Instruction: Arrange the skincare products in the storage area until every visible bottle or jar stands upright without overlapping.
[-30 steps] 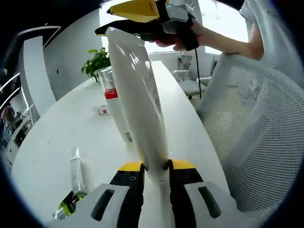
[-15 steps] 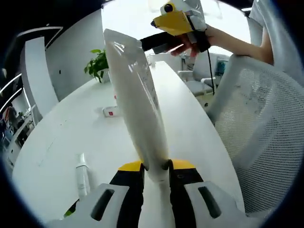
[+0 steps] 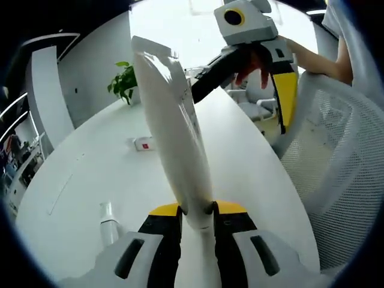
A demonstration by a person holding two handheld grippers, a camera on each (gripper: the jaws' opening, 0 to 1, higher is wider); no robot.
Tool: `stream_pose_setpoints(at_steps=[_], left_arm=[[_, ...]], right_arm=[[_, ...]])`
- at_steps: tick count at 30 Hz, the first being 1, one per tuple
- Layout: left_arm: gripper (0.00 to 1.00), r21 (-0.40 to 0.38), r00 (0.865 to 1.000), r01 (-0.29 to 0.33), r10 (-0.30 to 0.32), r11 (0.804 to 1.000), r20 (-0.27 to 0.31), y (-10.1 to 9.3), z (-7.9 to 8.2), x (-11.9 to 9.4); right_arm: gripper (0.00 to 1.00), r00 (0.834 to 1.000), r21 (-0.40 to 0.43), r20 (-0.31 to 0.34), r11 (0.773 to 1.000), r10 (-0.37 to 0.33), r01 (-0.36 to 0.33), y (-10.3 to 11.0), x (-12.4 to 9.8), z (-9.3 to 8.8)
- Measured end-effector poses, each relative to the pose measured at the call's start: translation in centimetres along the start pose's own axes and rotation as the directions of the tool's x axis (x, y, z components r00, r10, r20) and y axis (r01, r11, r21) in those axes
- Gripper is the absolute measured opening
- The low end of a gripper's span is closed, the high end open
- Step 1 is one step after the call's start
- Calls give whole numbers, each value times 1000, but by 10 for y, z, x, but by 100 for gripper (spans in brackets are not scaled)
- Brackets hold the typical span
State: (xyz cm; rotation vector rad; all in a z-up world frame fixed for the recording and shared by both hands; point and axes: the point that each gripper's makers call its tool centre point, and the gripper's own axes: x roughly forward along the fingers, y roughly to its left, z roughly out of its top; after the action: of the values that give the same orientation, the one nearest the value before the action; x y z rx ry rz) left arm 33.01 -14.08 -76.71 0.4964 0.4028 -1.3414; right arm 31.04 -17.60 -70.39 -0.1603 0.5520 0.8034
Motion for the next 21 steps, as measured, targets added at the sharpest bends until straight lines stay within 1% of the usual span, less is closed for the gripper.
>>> stream_pose_setpoints(at_steps=[3,7,14,19,21], left_arm=[[18,-2,1000,-2,2,1000,-2,4,1,2],[18,2,1000,1,-1,1000,-4,7,1,4],[18,-8,1000,-6,6,1000,5,13,2,9],[18,-6,1000,-8,8,1000,6,12,4,10],[19,-10,1000,-7,7,1000,7,11,4,10]], right_arm=[[74,1000,-4,-2,1000,-2,2,-1,0,-1],[73,1000,-2,2,1000,-2,2,-1,0,0],[72,1000,-4,-12,1000,-6,5,-6,1,-2],[72,1000,-12,-21,1000,0,0,-3,1,-3],[72,1000,-13,-22,1000,-2,1,-5,2,-3]])
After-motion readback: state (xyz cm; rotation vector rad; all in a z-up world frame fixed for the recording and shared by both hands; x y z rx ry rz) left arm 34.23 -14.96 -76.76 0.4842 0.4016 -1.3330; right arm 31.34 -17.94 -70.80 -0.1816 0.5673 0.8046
